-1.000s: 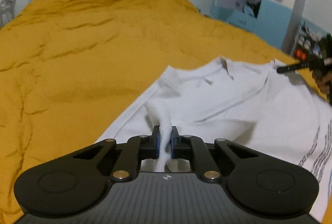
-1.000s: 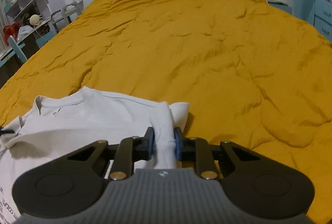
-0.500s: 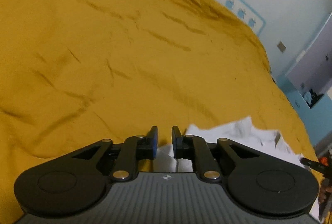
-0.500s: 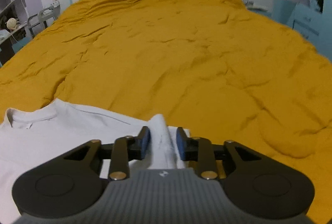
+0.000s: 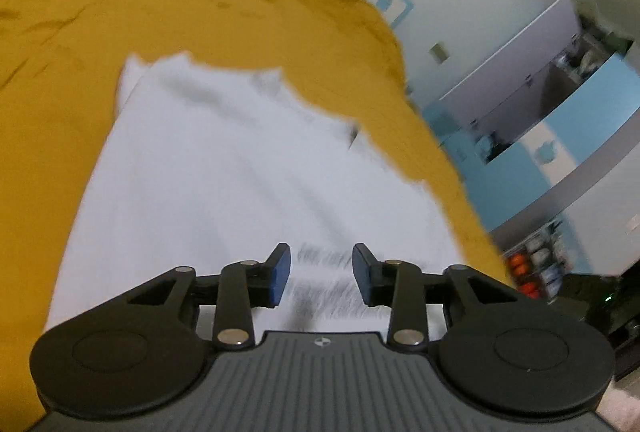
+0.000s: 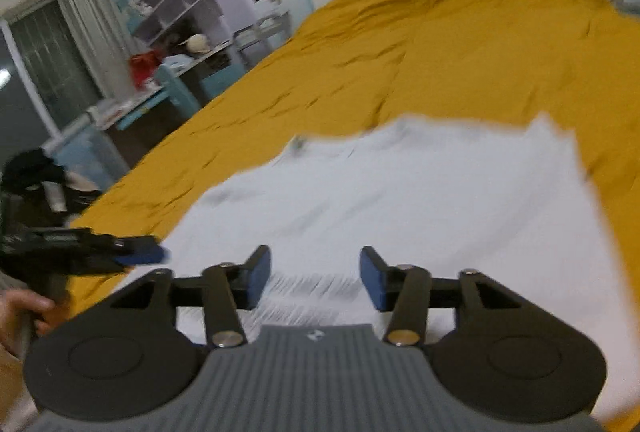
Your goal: Fold small clothes
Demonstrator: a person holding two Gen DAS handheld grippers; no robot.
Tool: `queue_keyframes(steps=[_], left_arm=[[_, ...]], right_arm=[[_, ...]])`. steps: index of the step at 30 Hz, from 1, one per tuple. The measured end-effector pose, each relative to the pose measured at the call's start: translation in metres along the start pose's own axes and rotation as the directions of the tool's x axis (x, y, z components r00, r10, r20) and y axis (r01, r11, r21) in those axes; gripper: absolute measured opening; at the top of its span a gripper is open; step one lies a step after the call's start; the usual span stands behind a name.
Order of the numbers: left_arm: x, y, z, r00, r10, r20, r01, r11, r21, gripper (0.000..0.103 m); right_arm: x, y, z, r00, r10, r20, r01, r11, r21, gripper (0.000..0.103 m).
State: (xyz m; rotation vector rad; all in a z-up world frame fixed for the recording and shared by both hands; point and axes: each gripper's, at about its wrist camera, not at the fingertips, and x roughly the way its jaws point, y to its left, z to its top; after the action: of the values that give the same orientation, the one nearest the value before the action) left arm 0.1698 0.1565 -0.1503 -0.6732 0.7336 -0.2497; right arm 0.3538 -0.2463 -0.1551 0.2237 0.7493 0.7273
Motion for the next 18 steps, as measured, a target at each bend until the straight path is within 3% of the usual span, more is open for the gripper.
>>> queue_keyframes(steps=[2, 5, 6, 9, 11, 12, 14, 16, 18], left_arm=[[-0.004, 0.014, -0.008, 0.996, 0.088, 0.004, -0.088, 0.996, -0.002, 0.038], [-0.015, 0.038, -0.007, 0.991, 0.13, 0.012, -0.129, 0.989, -0.066, 0.024], [-0.023, 0.044, -0.006, 0.989, 0.147, 0.026, -0.145, 0.986, -0.081, 0.024], [-0.037, 0.048, -0.002, 0.972, 0.23, 0.049, -0.226, 0.971, -0.08, 0.025], [-0.048, 0.05, -0.005, 0.969, 0.242, 0.048, -0.234, 0.963, -0.131, 0.03], [-0.055, 0.049, -0.005, 0.971, 0.235, 0.051, -0.224, 0.961, -0.16, 0.036], [-0.069, 0.04, -0.01, 0.975, 0.209, 0.077, -0.191, 0.962, -0.194, 0.047], [-0.077, 0.032, -0.017, 0.981, 0.162, 0.106, -0.132, 0.959, -0.249, 0.057], [-0.076, 0.03, -0.026, 0.986, 0.115, 0.12, -0.067, 0.935, -0.348, 0.072]], right_arm=[[-0.004, -0.011, -0.018, 0.992, -0.13, 0.009, 0.129, 0.991, 0.044, 0.043], [-0.028, -0.058, -0.028, 0.978, -0.203, 0.043, 0.184, 0.947, 0.264, 0.025], [-0.038, -0.071, -0.03, 0.977, -0.206, 0.063, 0.174, 0.928, 0.328, 0.019], [-0.066, -0.091, -0.031, 0.937, -0.335, 0.099, 0.277, 0.884, 0.376, 0.017], [-0.077, -0.097, -0.03, 0.933, -0.353, 0.074, 0.296, 0.867, 0.4, 0.017], [-0.082, -0.095, -0.03, 0.932, -0.355, 0.07, 0.298, 0.863, 0.407, 0.018], [-0.096, -0.079, -0.028, 0.923, -0.375, 0.088, 0.308, 0.856, 0.416, 0.042], [-0.113, -0.064, -0.031, 0.928, -0.352, 0.124, 0.261, 0.849, 0.459, 0.056], [-0.12, -0.054, -0.041, 0.945, -0.302, 0.124, 0.189, 0.814, 0.549, 0.057]])
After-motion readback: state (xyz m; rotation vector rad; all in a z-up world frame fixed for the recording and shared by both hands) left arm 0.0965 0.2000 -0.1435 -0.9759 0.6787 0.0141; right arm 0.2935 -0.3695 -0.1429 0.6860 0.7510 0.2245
